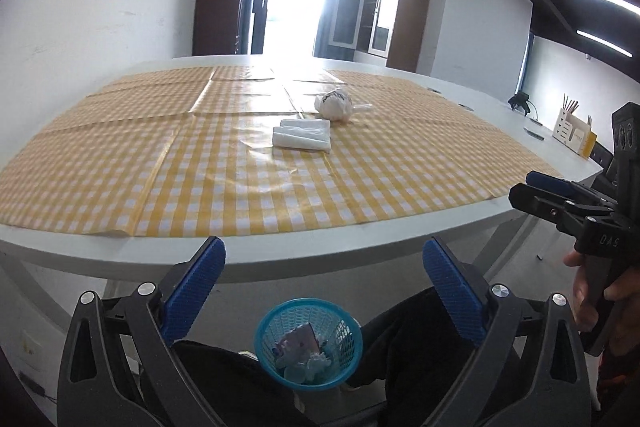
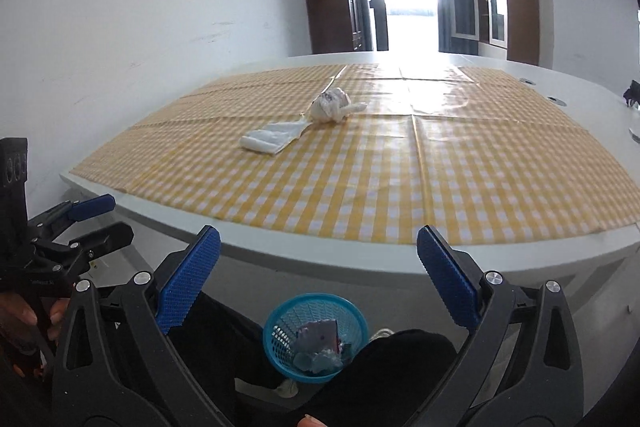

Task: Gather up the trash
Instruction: 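Raise both tools back toward the white napkin and tissue on the table, then grasp the folded white napkin with the left gripper while the right grasps the white plastic bag bundle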

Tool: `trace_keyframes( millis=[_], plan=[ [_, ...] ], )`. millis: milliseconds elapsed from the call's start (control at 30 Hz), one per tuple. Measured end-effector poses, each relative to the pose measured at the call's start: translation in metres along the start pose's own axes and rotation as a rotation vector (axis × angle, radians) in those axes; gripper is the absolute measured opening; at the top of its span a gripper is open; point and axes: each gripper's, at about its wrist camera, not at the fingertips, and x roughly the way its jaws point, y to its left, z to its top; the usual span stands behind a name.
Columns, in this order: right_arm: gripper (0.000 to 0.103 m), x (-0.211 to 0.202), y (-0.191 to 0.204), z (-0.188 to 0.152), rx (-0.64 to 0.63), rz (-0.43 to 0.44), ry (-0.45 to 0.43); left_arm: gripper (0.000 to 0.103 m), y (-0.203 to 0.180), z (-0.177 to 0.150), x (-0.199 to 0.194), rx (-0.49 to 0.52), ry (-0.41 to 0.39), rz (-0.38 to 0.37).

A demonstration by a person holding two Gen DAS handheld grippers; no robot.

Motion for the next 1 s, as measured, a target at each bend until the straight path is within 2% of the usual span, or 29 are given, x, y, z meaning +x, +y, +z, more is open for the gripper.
trace_keyframes(
  millis=[233,467,700,1000],
  plan=[
    [0.094,0.036,-0.021,0.041,0.03,0.004,0.031,0.097,0.014,0.027,0.039,-0.023,0.068,-0.018],
    [0.094,0.083,-0.031,0.086,0.047,0.026,0.069,0.097,0.025,0.043,0.089,-0.043,0.178,-0.02],
    [0.094,0.142,-0.021,0.128,0.017,0.051,0.108,0.096,0.035,0.06,0.122,-0.058,0.224,-0.031],
    [0.093,0.225,-0.021,0.163,-0.016,0.041,0.195,0.094,0.029,0.088,0.158,-0.009,0.268,-0.039]
  ],
)
